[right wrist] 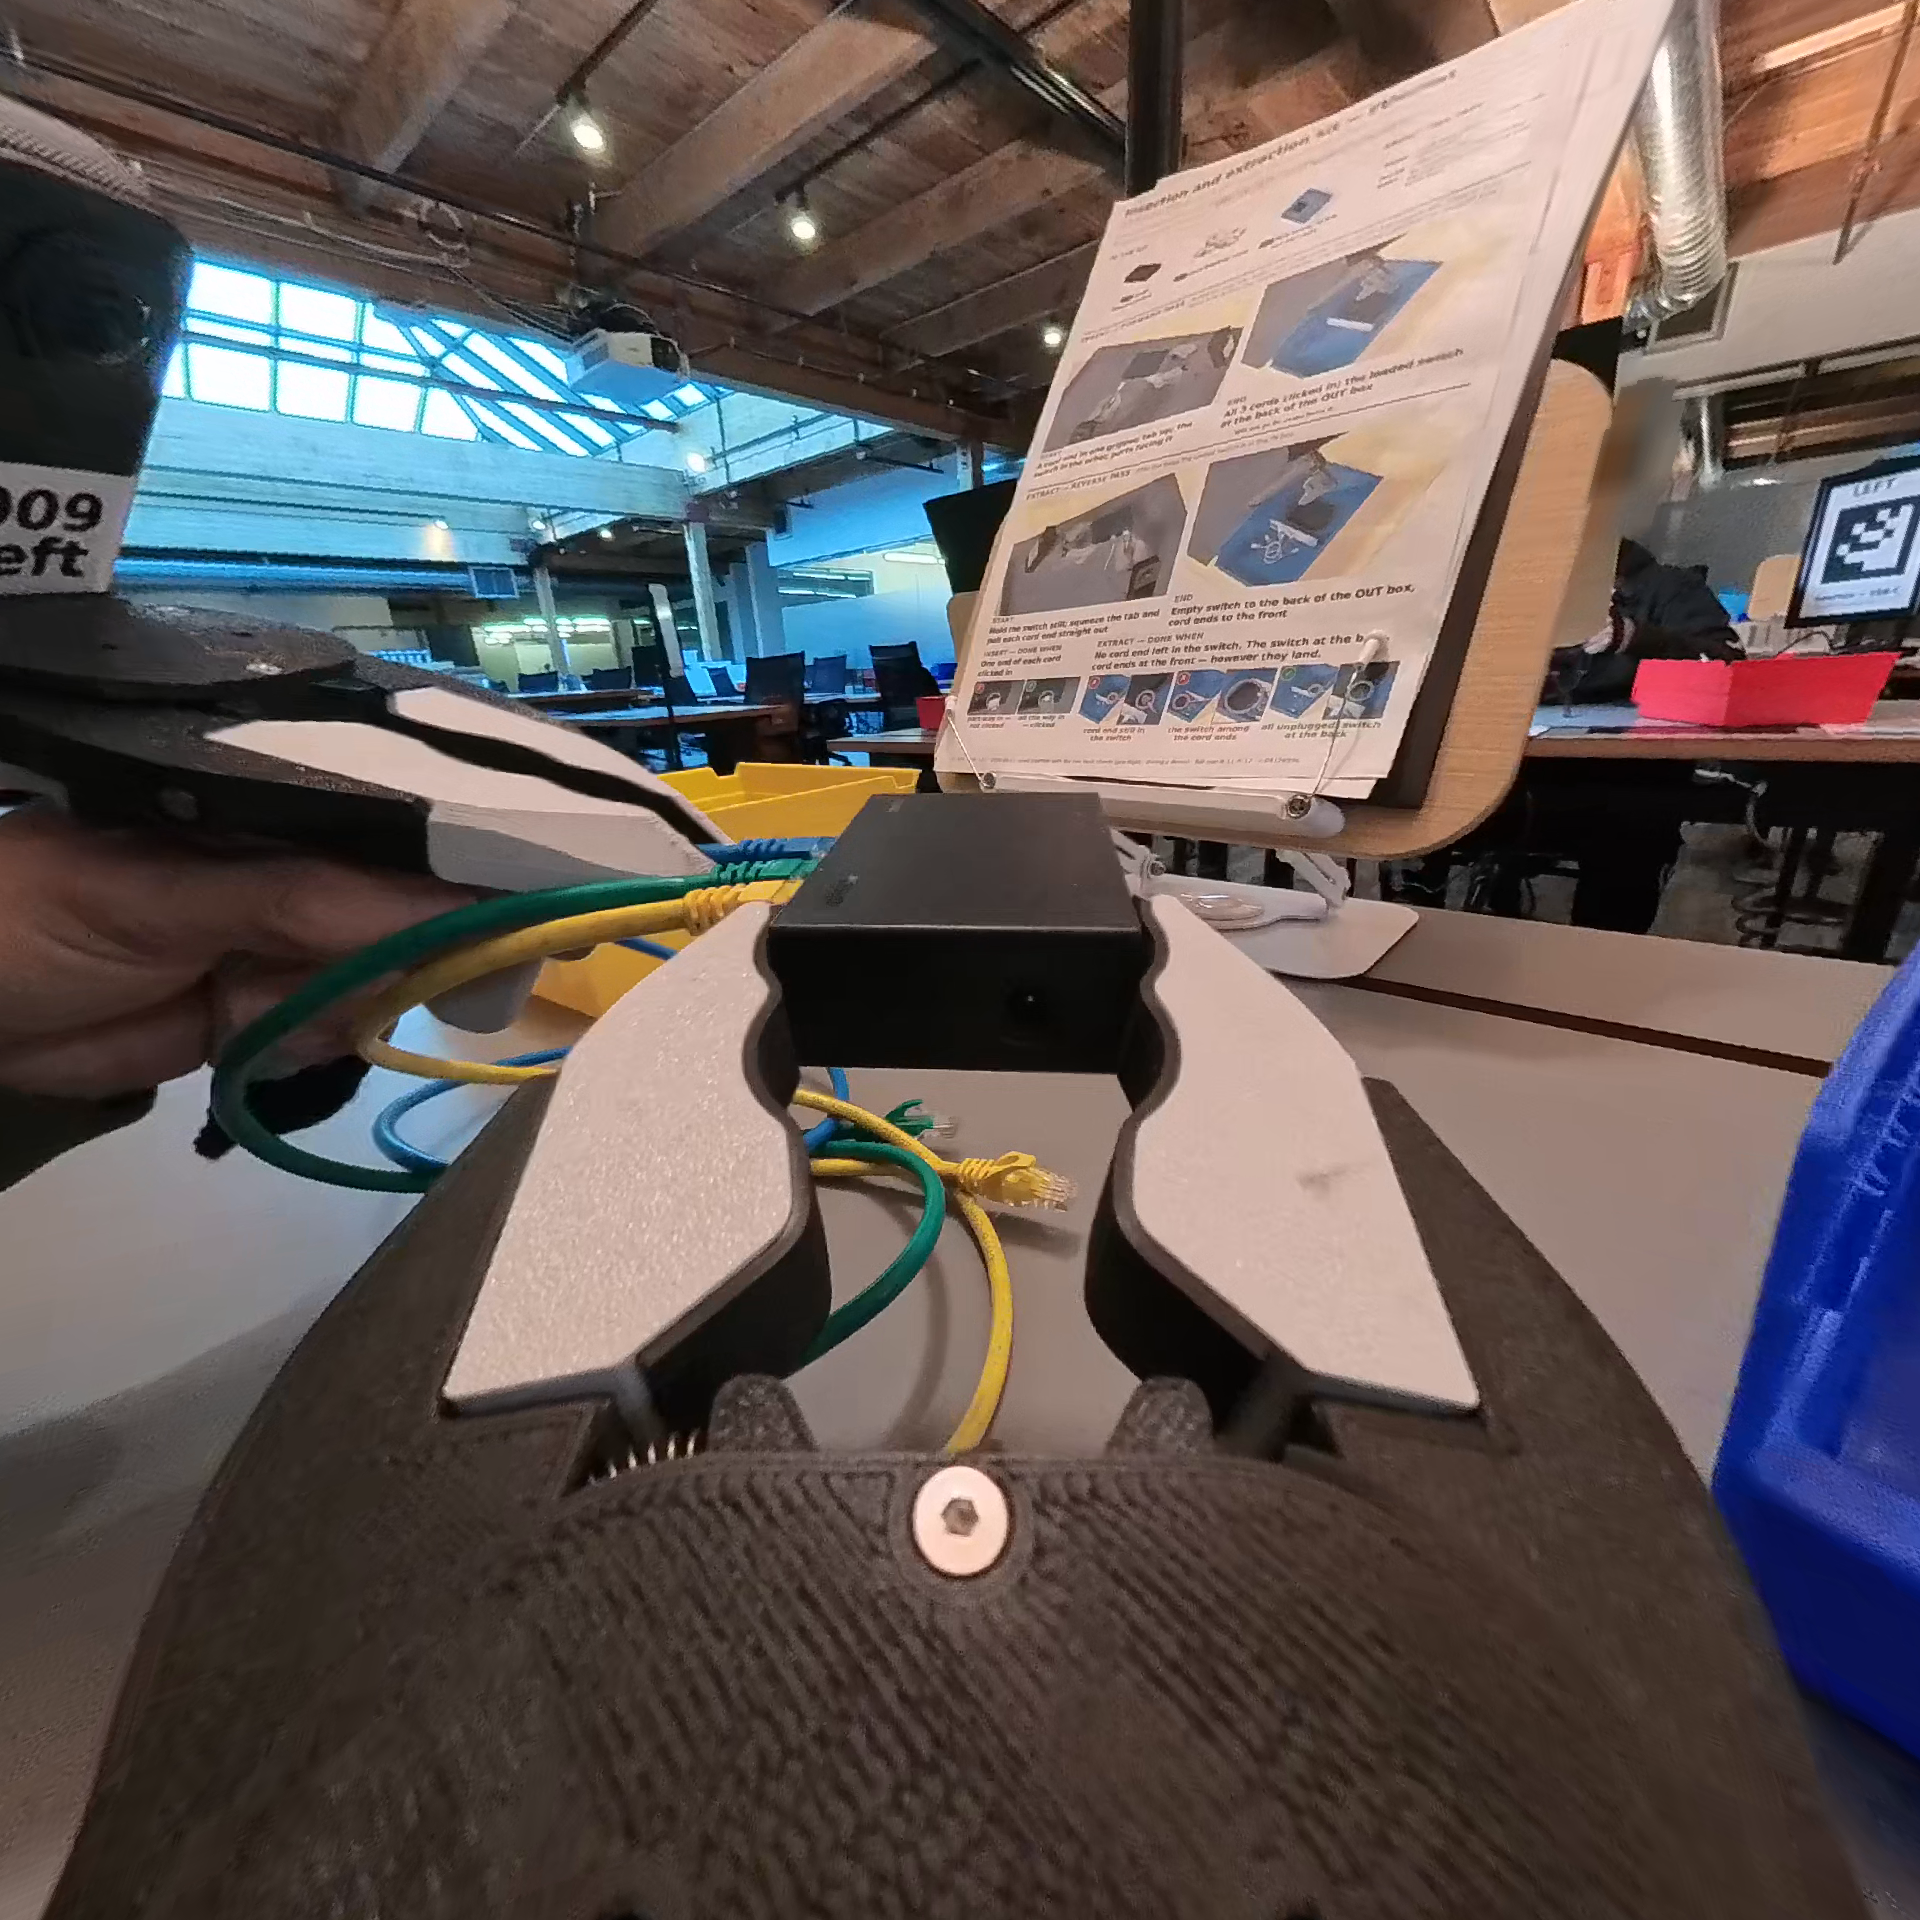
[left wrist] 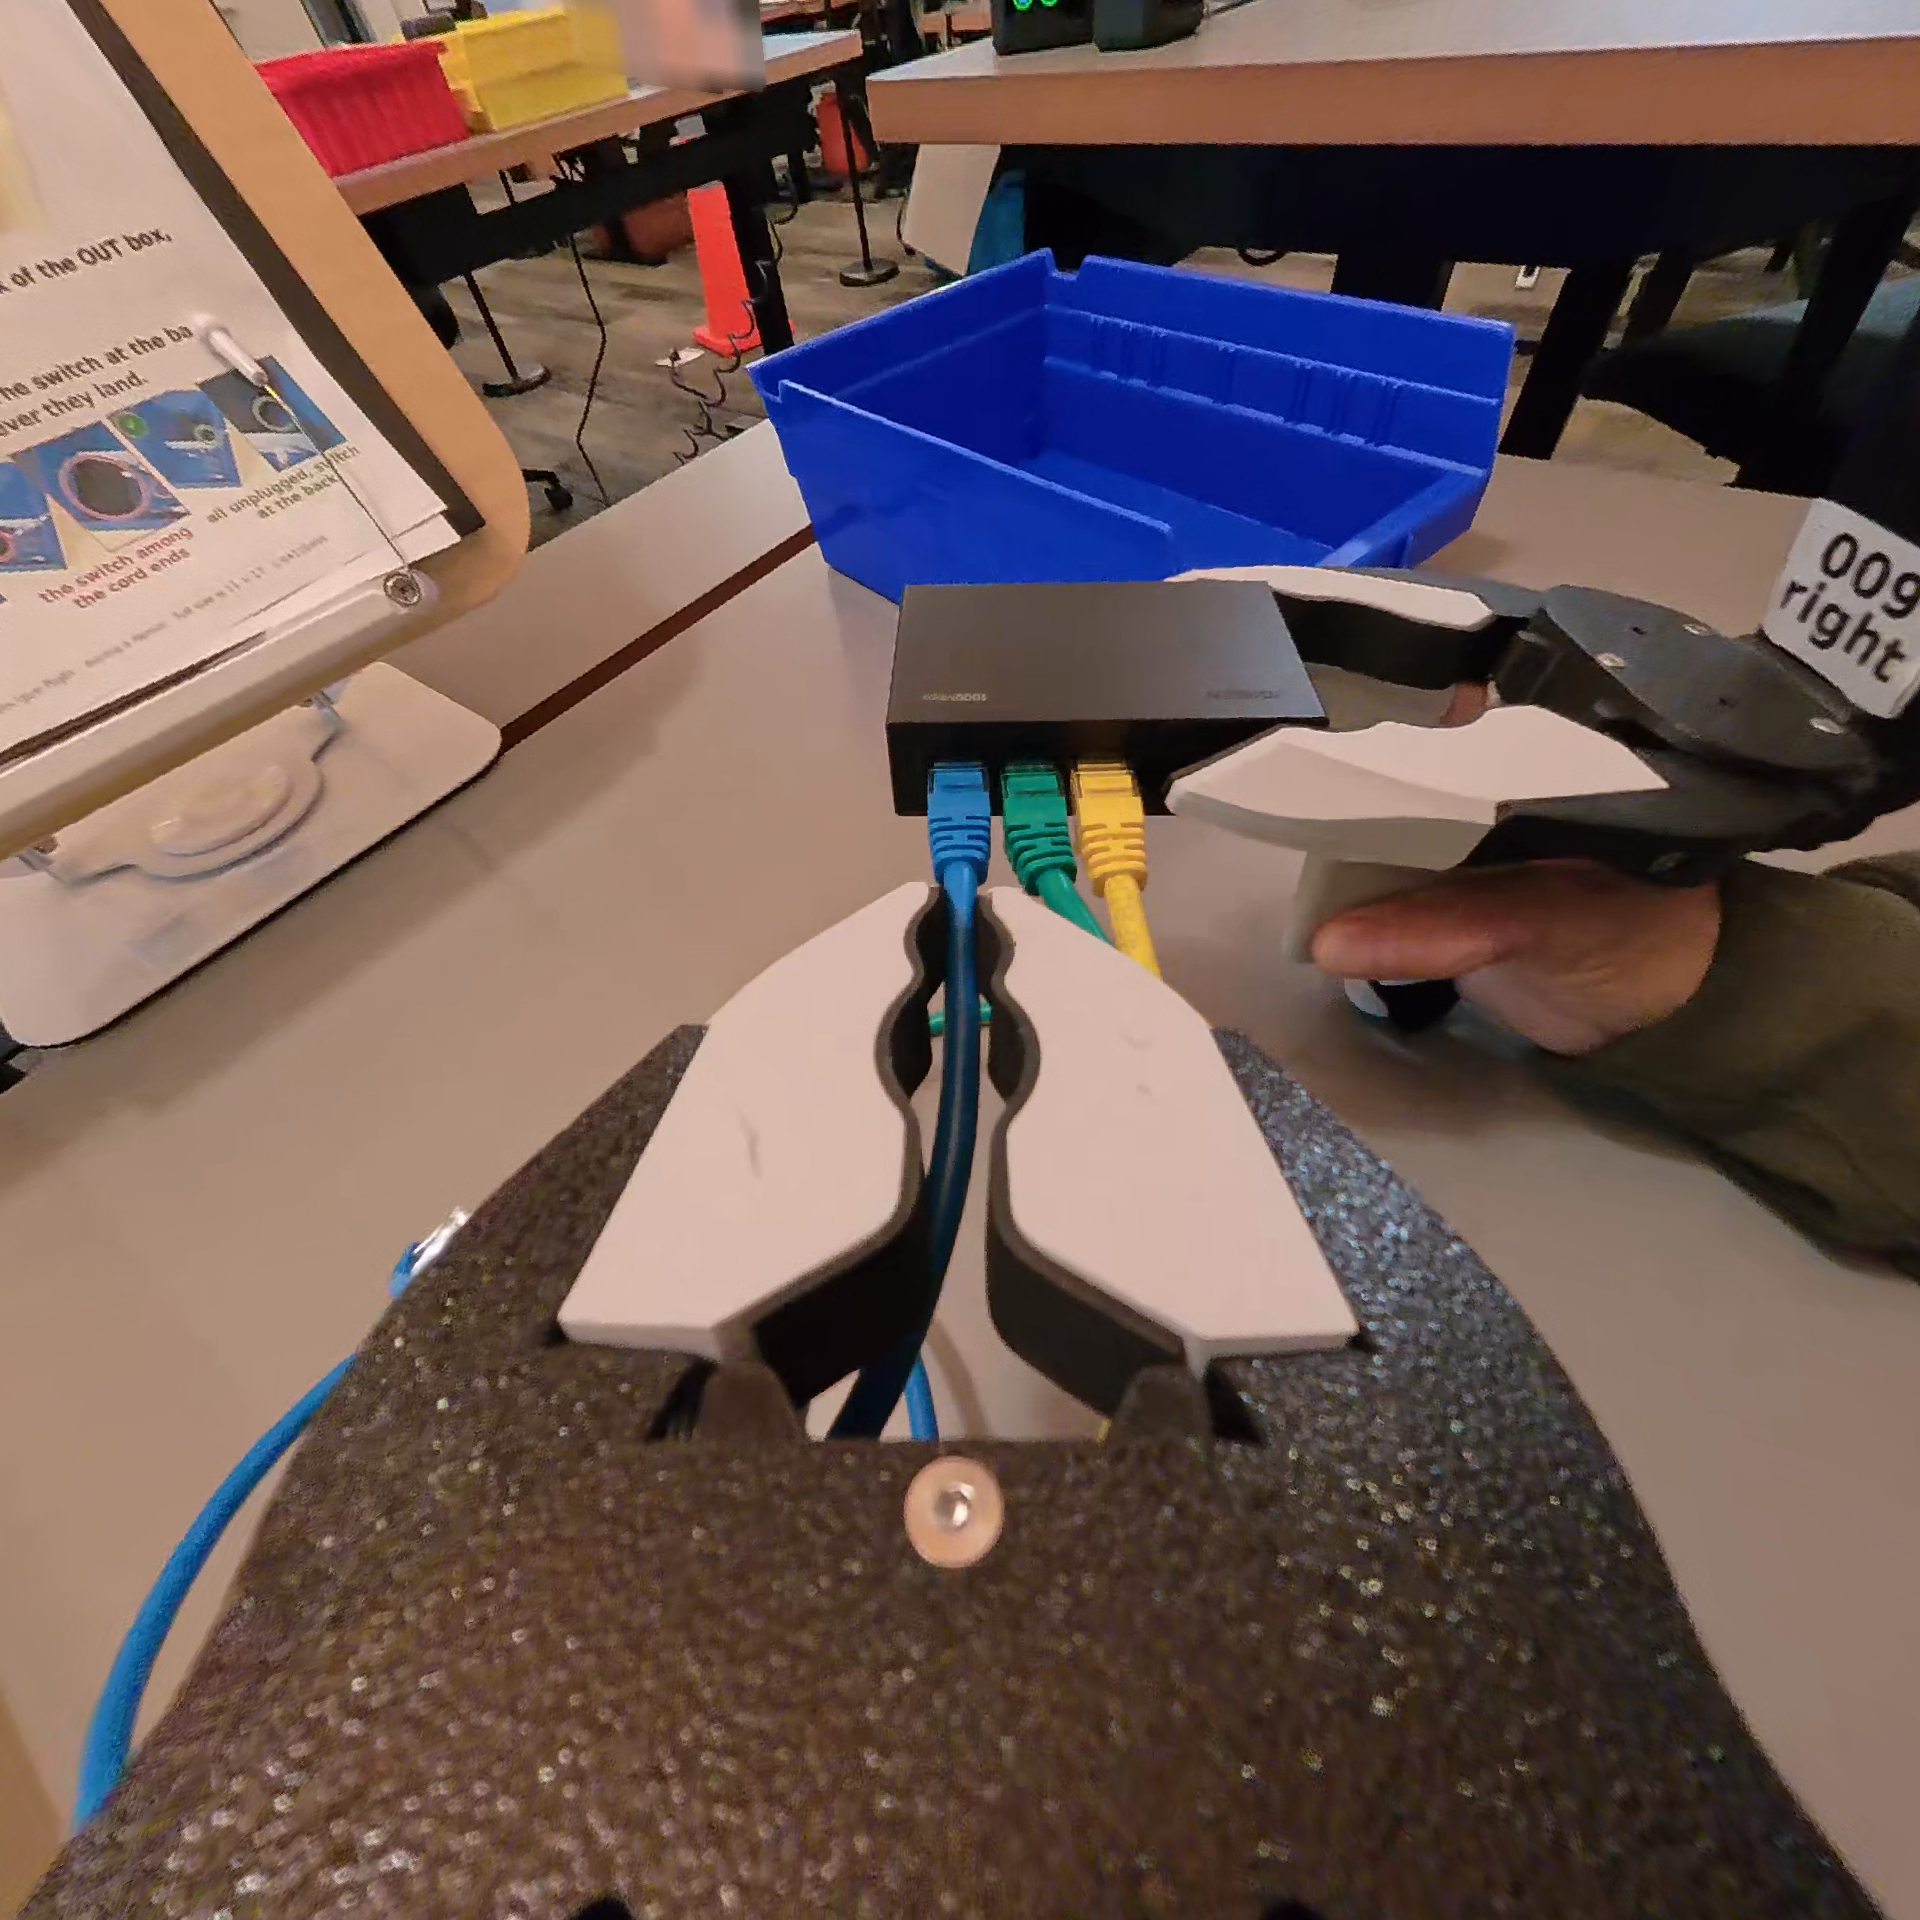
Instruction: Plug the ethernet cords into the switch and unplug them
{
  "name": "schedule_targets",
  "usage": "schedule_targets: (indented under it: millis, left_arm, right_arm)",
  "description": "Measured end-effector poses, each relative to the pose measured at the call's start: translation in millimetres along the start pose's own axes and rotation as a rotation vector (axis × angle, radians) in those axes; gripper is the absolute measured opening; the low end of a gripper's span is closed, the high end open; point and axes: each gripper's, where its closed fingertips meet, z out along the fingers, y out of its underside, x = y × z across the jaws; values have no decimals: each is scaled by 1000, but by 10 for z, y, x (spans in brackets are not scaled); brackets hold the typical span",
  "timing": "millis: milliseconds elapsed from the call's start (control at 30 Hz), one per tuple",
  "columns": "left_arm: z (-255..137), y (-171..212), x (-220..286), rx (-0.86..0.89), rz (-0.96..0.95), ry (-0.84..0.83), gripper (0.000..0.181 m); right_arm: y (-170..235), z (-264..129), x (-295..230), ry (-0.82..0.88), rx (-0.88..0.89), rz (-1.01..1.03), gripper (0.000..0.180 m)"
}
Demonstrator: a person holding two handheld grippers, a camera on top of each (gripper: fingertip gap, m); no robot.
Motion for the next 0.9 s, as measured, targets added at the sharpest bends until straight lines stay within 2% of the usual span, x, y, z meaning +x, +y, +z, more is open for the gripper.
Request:
schedule_targets:
  millis: [167, 333, 467, 567, 633, 733, 833, 900]
  left_arm:
    - [-30, 22, 23, -1, -45, 19, 6]
    - [-168, -182, 38, 68, -134, 59, 19]
    - [-366, -289, 56, 57, -156, 98, 41]
    - [-680, -323, -60, 103, -168, 59, 55]
    - [-917, -214, -274, 125, -155, -30, 64]
    - [-1183, 246, -690, 55, -179, -170, 70]
    - [-1301, 593, -848, 62, -323, -157, 74]
    - [-1387, 614, -890, 148, -373, -150, 77]
  right_arm:
    - [-9, 3, -8, -34, 7, 28, 62]
    - [-71, -40, 43, -66, 59, 86, 62]
    - [-92, -65, 92, -74, 65, 93, 62]
    - [-247, -111, 128, -73, 91, 72, 62]
    - [-372, -116, 170, -57, 103, 64, 62]
    - [-661, -69, 158, -63, 132, 26, 62]
    - [-1071, 83, 186, -66, 166, -36, 62]
    - [-1370, 213, 240, -63, 175, -93, 62]
